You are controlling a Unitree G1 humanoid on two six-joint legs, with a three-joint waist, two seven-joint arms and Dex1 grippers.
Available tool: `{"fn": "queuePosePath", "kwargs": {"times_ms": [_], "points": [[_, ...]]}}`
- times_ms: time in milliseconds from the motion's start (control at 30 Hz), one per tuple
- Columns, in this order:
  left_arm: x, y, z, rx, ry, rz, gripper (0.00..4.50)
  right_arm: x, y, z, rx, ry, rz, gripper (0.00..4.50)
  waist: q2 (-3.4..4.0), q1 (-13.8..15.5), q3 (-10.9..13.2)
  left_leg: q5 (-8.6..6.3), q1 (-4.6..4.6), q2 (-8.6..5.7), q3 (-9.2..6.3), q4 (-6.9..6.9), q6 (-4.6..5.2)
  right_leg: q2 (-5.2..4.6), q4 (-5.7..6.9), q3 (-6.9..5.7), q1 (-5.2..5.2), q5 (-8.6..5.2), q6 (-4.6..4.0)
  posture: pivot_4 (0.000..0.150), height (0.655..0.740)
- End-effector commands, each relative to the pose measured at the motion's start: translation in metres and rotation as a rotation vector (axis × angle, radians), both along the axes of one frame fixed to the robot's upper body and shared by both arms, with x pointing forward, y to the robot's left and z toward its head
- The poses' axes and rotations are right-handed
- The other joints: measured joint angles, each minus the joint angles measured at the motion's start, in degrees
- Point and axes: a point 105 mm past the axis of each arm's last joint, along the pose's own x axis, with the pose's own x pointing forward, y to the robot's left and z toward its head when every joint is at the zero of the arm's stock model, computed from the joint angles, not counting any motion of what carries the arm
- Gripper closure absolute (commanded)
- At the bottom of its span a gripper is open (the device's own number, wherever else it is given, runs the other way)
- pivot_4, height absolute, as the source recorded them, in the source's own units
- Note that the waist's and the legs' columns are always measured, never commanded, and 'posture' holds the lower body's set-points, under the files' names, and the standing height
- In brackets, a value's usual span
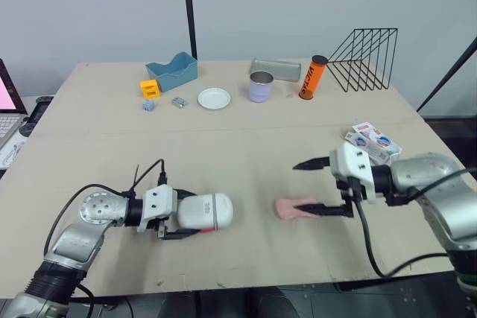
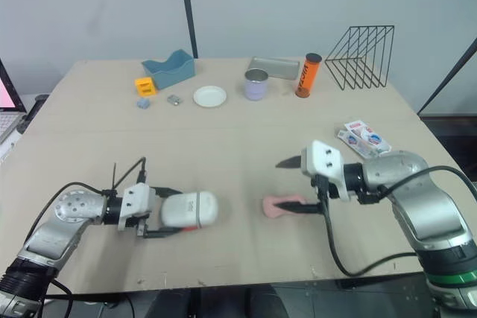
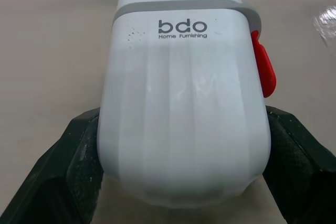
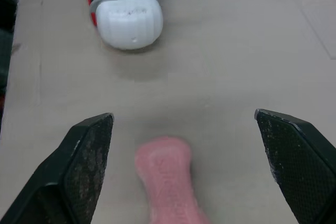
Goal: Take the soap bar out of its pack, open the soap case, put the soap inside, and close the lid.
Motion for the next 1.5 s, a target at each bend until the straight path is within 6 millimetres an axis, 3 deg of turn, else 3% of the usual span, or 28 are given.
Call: {"fn": "queuePosePath", "kwargs": {"times_ms": [33,267,467,600,867,1433,1467,1500], "points": [[-0.002,0.009,0.034,-0.020,-0.111,-0.010,1.00,0.018,0.002,0.009,0.107,0.158,-0.158,0.00,-0.05,-0.09,0.02,0.00,-0.02,0.03,0.03,0.00,0.00,0.02,-0.01,0.00,-0.05,0.01,-0.02,0.150,0.7393],[-0.007,0.006,0.037,0.000,-0.102,-0.027,1.00,0.021,0.049,0.020,0.289,0.662,-0.254,0.00,-0.06,-0.14,-0.01,-0.01,-0.12,0.10,0.12,-0.11,-0.01,0.07,0.01,0.06,-0.30,0.22,-0.33,0.150,0.7393],[-0.008,-0.003,0.037,-0.015,-0.102,-0.030,1.00,0.022,0.077,0.023,0.345,0.766,-0.214,0.00,-0.28,0.10,-0.15,0.00,-0.27,0.03,0.17,-0.08,0.00,0.05,0.03,0.03,-0.39,0.28,-0.15,0.150,0.7393],[-0.006,-0.011,0.038,-0.030,-0.117,-0.031,1.00,0.015,0.091,0.010,0.338,0.847,-0.181,0.00,-0.35,-0.07,-0.20,-0.01,-0.32,0.02,0.19,-0.09,0.01,0.02,0.01,0.11,-0.45,0.34,-0.01,0.150,0.7393],[-0.004,-0.025,0.042,-0.068,-0.134,-0.040,1.00,0.007,0.092,-0.011,0.323,0.963,-0.216,0.00,-0.41,-0.14,-0.24,0.00,-0.34,0.04,0.20,-0.09,0.01,0.20,0.02,0.15,-0.45,0.39,0.03,0.150,0.7393],[0.002,-0.031,0.039,-0.086,-0.147,-0.034,1.00,0.008,0.098,-0.017,0.360,1.066,-0.255,0.00,-0.42,-0.27,-0.24,-0.01,-0.36,0.10,0.13,-0.10,0.03,0.34,0.01,0.21,-0.49,0.23,0.34,0.150,0.7393],[0.002,-0.031,0.039,-0.086,-0.147,-0.033,1.00,0.008,0.097,-0.017,0.359,1.067,-0.258,0.59,-0.42,-0.27,-0.24,-0.01,-0.36,0.10,0.12,-0.10,0.03,0.34,0.01,0.22,-0.49,0.23,0.34,0.150,0.7393],[0.002,-0.031,0.039,-0.085,-0.147,-0.032,1.00,0.008,0.097,-0.018,0.358,1.068,-0.259,0.78,-0.42,-0.27,-0.24,-0.01,-0.36,0.10,0.12,-0.10,0.03,0.34,0.01,0.22,-0.49,0.23,0.34,0.150,0.7393]]}}
